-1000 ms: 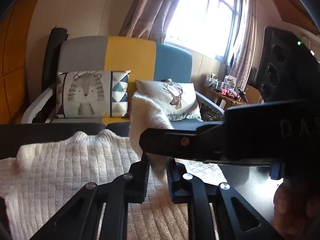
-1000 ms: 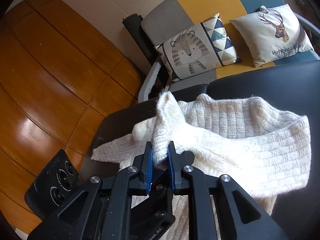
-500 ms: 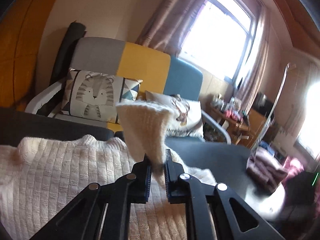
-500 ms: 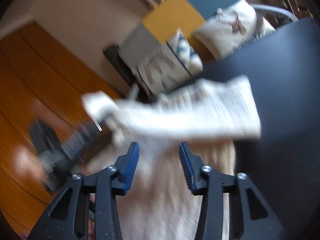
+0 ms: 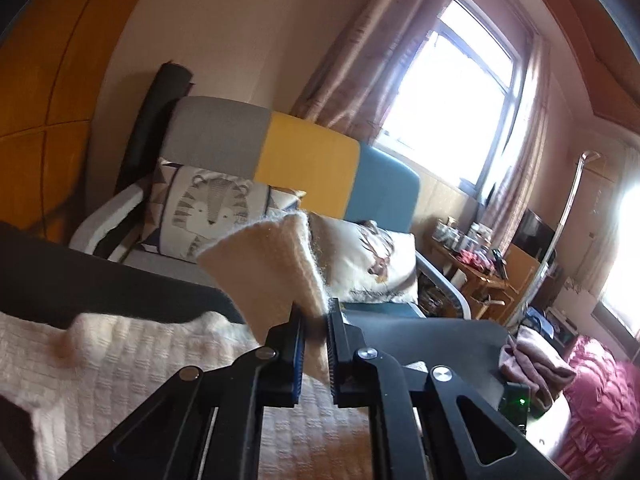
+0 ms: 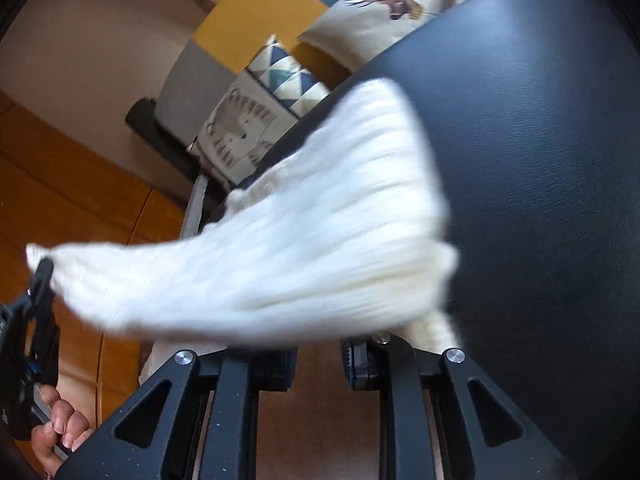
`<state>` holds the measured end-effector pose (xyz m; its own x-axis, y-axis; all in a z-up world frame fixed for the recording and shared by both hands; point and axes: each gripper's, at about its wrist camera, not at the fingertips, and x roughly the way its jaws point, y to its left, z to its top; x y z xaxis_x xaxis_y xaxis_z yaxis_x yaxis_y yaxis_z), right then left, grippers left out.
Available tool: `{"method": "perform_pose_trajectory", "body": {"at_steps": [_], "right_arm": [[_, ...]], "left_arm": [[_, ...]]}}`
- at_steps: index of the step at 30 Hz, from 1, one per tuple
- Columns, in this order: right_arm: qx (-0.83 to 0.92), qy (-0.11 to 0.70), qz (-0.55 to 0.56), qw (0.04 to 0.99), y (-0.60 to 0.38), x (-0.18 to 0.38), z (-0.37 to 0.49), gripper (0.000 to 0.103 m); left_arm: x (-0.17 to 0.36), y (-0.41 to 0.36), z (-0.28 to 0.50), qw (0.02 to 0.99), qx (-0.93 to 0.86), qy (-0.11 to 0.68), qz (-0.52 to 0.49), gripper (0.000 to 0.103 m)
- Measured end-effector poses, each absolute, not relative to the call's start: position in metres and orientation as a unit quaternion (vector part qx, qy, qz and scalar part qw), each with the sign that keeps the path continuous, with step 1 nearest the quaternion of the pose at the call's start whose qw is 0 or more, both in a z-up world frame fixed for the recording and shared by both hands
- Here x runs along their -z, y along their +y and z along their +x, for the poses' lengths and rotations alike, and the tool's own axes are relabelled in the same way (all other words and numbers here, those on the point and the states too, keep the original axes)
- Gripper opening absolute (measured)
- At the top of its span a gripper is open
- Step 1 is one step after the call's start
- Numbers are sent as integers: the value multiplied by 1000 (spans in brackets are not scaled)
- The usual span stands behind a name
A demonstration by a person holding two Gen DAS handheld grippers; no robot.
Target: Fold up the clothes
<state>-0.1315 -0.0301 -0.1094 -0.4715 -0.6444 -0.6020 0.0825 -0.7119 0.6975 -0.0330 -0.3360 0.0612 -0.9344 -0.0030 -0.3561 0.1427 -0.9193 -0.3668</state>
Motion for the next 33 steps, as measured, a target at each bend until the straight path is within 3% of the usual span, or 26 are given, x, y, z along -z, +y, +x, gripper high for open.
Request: {"method": "perform_pose_trajectory", "body": {"at_steps": [9, 19, 27, 33], "right_arm": [[790, -361, 447, 213, -4, 125, -133, 19], [810, -360, 415, 206, 3, 130, -128, 13], [803, -379, 404, 221, 8, 133, -129, 13], [776, -403, 424, 238, 8, 133, -129, 16]], "left_arm": [[-42, -367, -25, 46, 960, 202, 187, 9], [14, -387, -17, 65, 944, 230, 226, 9], [68, -392, 5, 88, 919, 282, 262, 10], [102, -414, 24, 99, 879, 381, 269, 14]]}}
